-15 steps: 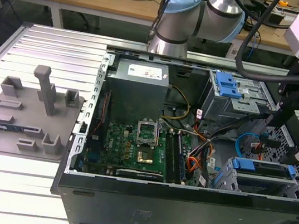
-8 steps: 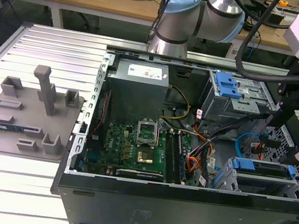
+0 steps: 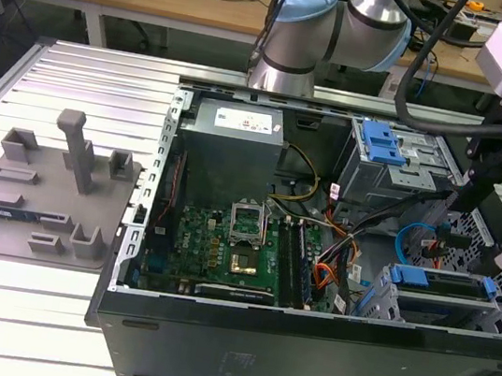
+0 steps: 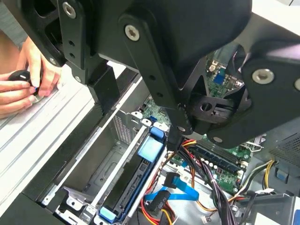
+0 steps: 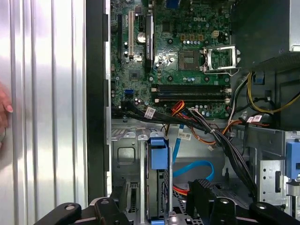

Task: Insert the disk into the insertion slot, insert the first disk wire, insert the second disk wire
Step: 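Insert the first disk wire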

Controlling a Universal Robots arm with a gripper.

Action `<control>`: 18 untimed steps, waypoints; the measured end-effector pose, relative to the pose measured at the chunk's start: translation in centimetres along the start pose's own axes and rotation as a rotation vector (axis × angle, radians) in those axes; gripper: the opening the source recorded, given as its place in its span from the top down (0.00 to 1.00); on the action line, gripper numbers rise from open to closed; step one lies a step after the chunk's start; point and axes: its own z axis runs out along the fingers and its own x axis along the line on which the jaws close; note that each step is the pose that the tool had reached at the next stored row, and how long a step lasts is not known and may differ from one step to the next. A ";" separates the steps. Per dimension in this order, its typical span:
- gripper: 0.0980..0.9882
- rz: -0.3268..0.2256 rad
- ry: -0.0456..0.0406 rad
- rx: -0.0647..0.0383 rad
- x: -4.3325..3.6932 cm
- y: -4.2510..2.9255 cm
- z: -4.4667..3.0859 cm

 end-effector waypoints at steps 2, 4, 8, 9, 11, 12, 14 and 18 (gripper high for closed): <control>0.34 0.000 0.0160 0.000 -1.48 0.01 0.07; 0.34 0.000 0.0472 0.000 -2.24 0.01 0.11; 0.34 0.000 0.1268 0.000 -2.91 0.01 0.14; 0.34 0.000 0.1478 0.001 -3.04 0.01 0.16; 0.34 0.000 0.2012 0.001 -3.36 0.01 0.17; 0.34 0.000 0.2304 0.001 -3.54 0.02 0.17; 0.34 0.000 0.2788 0.002 -3.86 0.02 0.19; 0.34 0.012 0.3555 0.036 -4.13 0.02 0.22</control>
